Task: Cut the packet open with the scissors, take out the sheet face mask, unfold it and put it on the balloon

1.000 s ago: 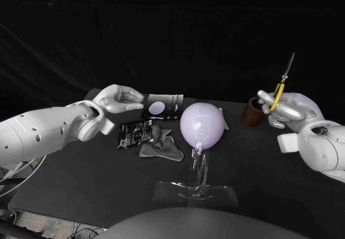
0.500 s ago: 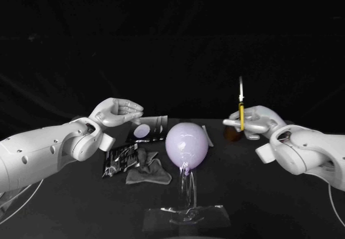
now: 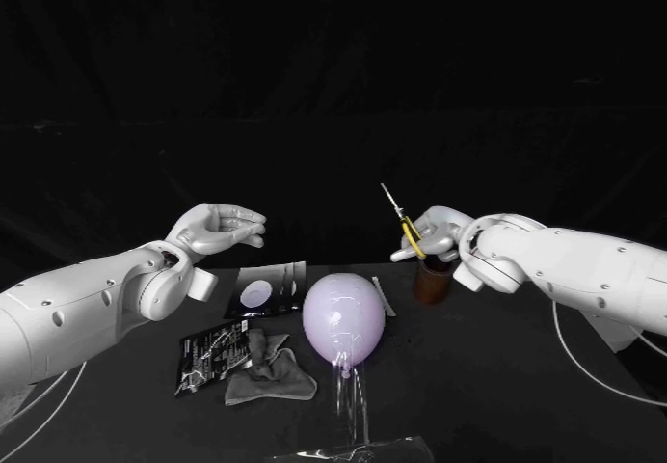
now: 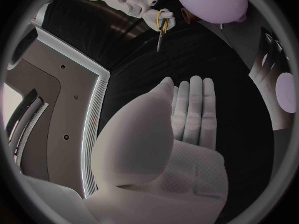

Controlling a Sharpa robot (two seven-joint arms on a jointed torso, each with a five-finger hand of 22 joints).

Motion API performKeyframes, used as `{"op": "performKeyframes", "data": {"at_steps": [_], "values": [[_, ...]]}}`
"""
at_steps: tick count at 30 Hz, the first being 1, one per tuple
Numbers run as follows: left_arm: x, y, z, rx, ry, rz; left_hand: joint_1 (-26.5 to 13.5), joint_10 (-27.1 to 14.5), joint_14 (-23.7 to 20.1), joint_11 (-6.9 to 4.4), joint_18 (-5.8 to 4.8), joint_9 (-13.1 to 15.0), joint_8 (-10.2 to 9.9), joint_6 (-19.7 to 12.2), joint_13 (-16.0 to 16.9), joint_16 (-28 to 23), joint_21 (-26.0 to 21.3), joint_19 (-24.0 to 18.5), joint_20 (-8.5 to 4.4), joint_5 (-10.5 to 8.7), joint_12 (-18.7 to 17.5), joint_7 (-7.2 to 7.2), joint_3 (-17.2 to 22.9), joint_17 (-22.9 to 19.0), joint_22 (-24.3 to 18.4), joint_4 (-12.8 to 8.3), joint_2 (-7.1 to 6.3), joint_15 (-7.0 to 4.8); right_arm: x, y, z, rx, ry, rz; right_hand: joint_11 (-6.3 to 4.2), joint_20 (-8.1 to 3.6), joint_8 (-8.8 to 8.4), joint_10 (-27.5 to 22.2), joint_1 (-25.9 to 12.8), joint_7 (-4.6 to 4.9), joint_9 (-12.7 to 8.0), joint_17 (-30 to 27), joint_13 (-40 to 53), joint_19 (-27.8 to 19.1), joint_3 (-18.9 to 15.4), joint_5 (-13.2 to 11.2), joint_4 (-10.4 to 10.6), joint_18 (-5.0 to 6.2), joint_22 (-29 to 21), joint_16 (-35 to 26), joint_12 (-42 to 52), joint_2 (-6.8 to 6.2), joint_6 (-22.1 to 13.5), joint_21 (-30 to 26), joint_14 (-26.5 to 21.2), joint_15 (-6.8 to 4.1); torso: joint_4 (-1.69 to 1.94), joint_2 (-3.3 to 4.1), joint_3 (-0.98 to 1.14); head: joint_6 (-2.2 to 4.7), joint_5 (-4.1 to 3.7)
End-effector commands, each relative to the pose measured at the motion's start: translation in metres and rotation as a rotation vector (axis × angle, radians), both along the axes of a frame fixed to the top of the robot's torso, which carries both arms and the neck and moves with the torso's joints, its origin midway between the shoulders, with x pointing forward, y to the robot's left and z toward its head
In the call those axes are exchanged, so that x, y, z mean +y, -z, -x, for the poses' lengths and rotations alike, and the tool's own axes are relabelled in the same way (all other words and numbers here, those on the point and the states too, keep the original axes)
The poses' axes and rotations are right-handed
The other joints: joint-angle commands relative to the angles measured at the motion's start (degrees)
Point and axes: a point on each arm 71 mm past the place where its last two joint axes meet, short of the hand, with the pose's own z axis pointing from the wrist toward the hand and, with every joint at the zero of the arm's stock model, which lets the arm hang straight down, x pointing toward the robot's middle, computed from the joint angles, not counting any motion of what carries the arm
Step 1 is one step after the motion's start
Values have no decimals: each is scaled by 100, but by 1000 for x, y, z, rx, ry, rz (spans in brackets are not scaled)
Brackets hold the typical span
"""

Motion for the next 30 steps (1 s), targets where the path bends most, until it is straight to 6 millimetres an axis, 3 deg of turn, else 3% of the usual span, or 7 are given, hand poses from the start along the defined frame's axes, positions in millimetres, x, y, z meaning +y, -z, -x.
{"op": "performKeyframes", "data": {"at_steps": [1, 7, 14, 17, 22, 24, 30], "values": [[-1, -2, -7, 27, 19, 28, -88, 27, 70, 22, -28, -14, -47, 32, -9, -42, 23, -33, 24, -4, -61, -12, 55, -9, 5, 5, -6, -13, 7, 2, -12, 12, -97, 275, -456, 2, -38, 876, 1423, 34, 3, 981, 21, 40, 14, 22, -25, 11, 773, 44, 2938, 1366, 20, 33, 496, -49, 13, 26, -7, 57, -19], [5, -11, -23, 10, -14, 15, -449, -1, 126, 62, -20, -56, -150, -50, -7, -187, -55, -106, 98, -5, -237, 16, 113, -41, -52, 24, -19, 19, 31, -4, -41, -58, -153, 517, -455, 4, -40, 873, 1423, 35, 3, 973, 3, 24, 17, 19, -26, 17, 758, 40, 2915, 1365, 22, 10, 495, -49, 42, 79, -17, 45, 6], [17, -38, -40, -41, -63, -19, -1094, -168, -131, 178, -26, -102, -287, -192, -5, -547, -402, -378, 290, -5, -490, 100, 22, -127, -281, 20, -69, 162, 53, -12, -61, -161, -168, 801, -448, 27, -57, 849, 1401, 42, 6, 930, -123, 17, 28, -27, -10, 15, 754, 18, 2752, 1355, 30, -2, 486, -39, 82, 194, -54, 78, 31], [21, -48, -46, -61, -83, -36, -1178, -269, -229, 222, -12, -109, -320, -228, 3, -681, -544, -475, 367, -8, -560, 139, -8, -161, -378, 7, -80, 214, 60, -16, -65, -208, -161, 875, -447, 31, -61, 843, 1396, 43, 7, 918, -145, 34, 27, -31, -6, 8, 770, 12, 2723, 1354, 31, 22, 483, -38, 94, 232, -65, 89, 31], [21, -64, -54, -98, -96, -72, -1241, -497, -567, 311, -11, -108, -352, -254, 3, -1002, -828, -720, 505, -6, -571, 214, -67, -265, -566, -10, -89, 343, 76, -27, -69, -329, -158, 983, -441, 52, -79, 818, 1380, 47, 6, 860, -251, 27, 30, -32, 12, 6, 766, -19, 2583, 1352, 29, 12, 470, -30, 139, 319, -112, 141, 1], [18, -69, -56, -113, -93, -87, -1251, -644, -740, 358, -45, -106, -363, -267, -3, -1153, -967, -869, 538, -1, -570, 233, -106, -322, -653, -14, -102, 401, 84, -32, -69, -378, -165, 1012, -416, 95, -247, 769, 1440, 81, -77, 739, -428, -11, 63, -31, 13, 15, 738, -87, 2340, 1354, -99, -44, 441, -9, 154, 341, -121, 155, -12], [2, -88, -62, -167, -65, -136, -1272, -816, -949, 407, -95, -104, -384, -296, -5, -1348, -1110, -1000, 551, -9, -584, 269, -177, -404, -752, -9, -102, 475, 117, -42, -63, -526, -214, 1082, -388, 137, -362, 724, 1502, 109, -163, 655, -667, -27, 96, -31, 19, 21, 729, -138, 2019, 1343, -72, -73, 422, 22, 208, 425, -161, 191, -17]]}}
